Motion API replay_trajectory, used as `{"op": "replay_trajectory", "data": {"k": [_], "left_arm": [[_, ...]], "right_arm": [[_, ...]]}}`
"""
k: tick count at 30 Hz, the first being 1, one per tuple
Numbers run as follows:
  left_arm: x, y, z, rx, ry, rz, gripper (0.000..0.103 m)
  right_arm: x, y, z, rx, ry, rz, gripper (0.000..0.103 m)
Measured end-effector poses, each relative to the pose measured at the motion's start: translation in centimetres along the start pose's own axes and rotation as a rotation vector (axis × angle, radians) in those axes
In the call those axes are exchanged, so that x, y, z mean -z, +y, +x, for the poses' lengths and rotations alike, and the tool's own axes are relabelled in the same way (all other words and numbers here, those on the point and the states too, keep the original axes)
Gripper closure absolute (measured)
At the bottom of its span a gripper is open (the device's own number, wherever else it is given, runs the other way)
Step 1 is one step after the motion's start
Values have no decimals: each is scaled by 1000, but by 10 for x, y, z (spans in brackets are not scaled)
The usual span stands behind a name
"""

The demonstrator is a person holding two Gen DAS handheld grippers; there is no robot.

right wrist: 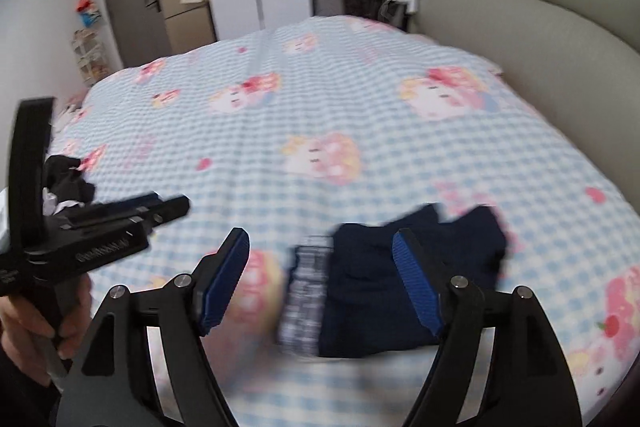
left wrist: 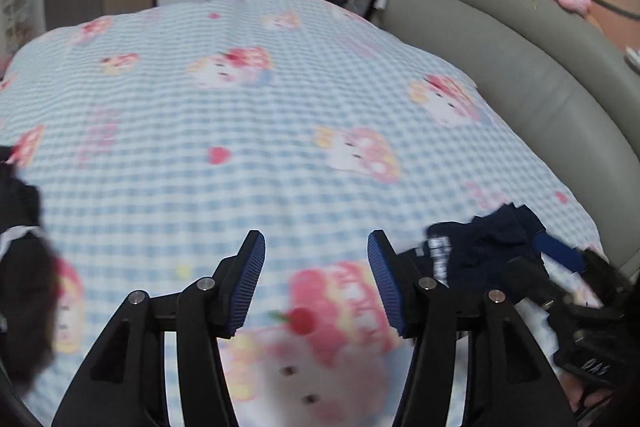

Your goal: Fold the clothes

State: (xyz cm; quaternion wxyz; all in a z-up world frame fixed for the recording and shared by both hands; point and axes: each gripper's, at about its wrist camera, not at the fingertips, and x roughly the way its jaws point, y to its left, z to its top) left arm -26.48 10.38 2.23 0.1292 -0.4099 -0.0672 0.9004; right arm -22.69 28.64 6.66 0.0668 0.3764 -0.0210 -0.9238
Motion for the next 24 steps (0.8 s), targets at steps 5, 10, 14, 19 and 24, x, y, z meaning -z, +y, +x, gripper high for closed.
{"op": "replay_trajectory", "data": {"k": [5,10,14,19,24], "left_arm": [[-4,56,-38,-69,-15,-24,43],[-3,89,-62,-108,-28,-18,35],[10,108,-86,-161,-59,-31,31],[35,107,-111,-196,-60,-10,23],[83,90,-145,-208,-49,16,20]], "right_arm": [[3,60,19,-84,36,-12,27],[10,104,18,-95,42,-21,27],[19,130,4,-91,32,-29,23],[40,151,-22,-160,73,18,20],[75,156,-63,-114,22,51,8]]}}
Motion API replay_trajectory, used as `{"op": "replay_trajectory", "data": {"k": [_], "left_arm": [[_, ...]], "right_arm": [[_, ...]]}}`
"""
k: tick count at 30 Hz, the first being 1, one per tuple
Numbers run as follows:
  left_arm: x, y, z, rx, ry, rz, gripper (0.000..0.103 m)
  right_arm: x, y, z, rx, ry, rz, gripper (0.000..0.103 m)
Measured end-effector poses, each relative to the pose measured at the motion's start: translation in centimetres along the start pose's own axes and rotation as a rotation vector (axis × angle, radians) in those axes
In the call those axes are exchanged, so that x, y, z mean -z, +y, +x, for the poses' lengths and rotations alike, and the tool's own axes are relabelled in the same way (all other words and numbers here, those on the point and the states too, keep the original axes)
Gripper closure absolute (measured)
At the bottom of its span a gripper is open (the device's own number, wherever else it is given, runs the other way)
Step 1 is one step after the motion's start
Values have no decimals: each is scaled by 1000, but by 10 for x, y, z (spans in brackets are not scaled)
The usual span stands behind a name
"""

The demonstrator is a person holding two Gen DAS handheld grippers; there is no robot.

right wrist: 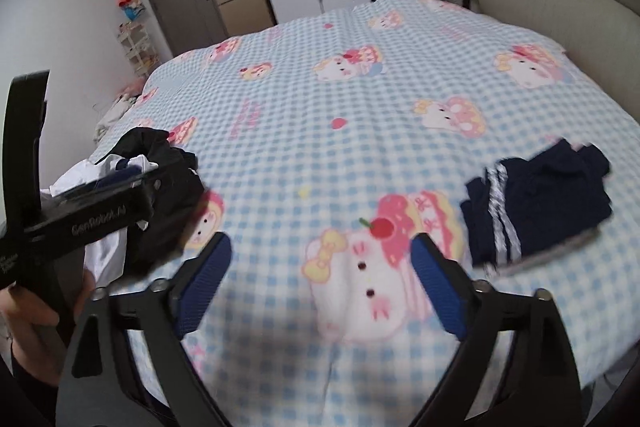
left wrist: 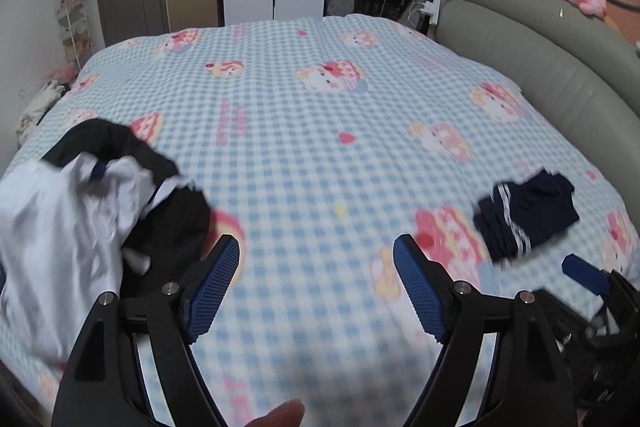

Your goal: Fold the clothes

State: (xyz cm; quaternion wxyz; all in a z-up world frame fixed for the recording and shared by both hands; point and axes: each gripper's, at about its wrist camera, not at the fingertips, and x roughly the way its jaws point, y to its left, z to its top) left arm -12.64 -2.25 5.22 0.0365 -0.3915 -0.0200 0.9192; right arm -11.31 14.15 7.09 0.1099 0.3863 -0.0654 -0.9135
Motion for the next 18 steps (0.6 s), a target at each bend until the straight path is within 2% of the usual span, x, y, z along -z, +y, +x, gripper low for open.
{"op": "replay_trajectory", "data": {"k": [5,11,14,16,18], "left_arm": [[59,-7,-42,2,-4,-29,19],[136,-16,-77,3,18,-73,19],[160,-18,-84,28,28,-80,19],[172,-20,-88,1,20,-72,19],[175,-20,-86,6,36,-70,19]], "right_arm": [[56,-10,-32,18,8,79,7],[128,-15,-51,33,109,95,7],[146,-9,-61,59,115,46,7],[153,-7,-67,55,112,26,7],[156,-5,-71,61,110,7,7]]}}
